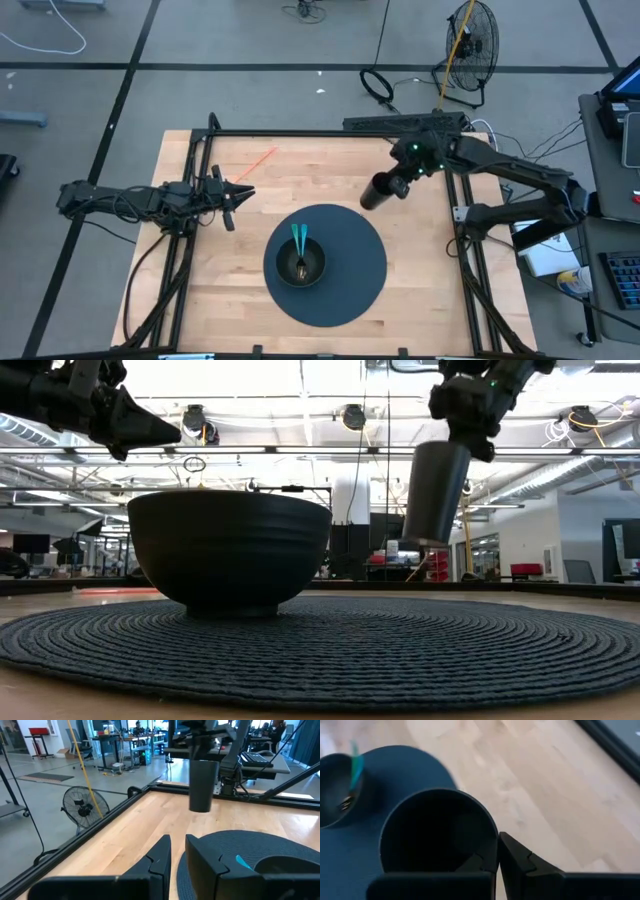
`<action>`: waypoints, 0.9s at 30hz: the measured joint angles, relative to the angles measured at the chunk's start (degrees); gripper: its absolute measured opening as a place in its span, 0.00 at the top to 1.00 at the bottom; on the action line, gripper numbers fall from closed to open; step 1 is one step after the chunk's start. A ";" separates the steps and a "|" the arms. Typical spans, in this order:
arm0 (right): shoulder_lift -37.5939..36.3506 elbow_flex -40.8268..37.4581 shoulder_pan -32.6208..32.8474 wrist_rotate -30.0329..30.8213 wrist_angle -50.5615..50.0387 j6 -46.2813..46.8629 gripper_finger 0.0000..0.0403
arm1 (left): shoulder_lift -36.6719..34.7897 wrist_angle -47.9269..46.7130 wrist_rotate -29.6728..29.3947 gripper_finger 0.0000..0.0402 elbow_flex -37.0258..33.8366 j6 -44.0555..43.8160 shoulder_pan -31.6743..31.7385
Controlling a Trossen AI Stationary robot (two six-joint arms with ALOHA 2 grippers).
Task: Pick & Place Utensil
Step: Put the black cup on the blue mat to the right of the black bowl
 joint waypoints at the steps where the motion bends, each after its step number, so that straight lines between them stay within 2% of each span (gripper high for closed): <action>1: -0.23 0.01 1.01 -0.02 -0.07 0.45 1.00 | -0.01 0.09 0.00 0.84 0.00 -0.29 0.00; 8: 0.35 4.39 8.13 0.59 -1.20 3.20 1.00 | 0.00 0.47 0.02 0.84 0.00 -0.76 0.00; 12: 2.49 8.31 13.31 3.58 -2.17 4.35 1.00 | -0.01 0.77 0.00 0.84 0.00 -0.76 -0.01; 20: 10.38 16.45 22.99 3.67 -2.33 4.36 1.00 | 0.00 1.52 0.04 0.84 0.00 -0.95 0.00; 27: 18.47 21.68 28.53 3.79 -4.83 4.34 1.00 | -0.01 1.54 0.54 0.84 0.00 -1.80 -0.02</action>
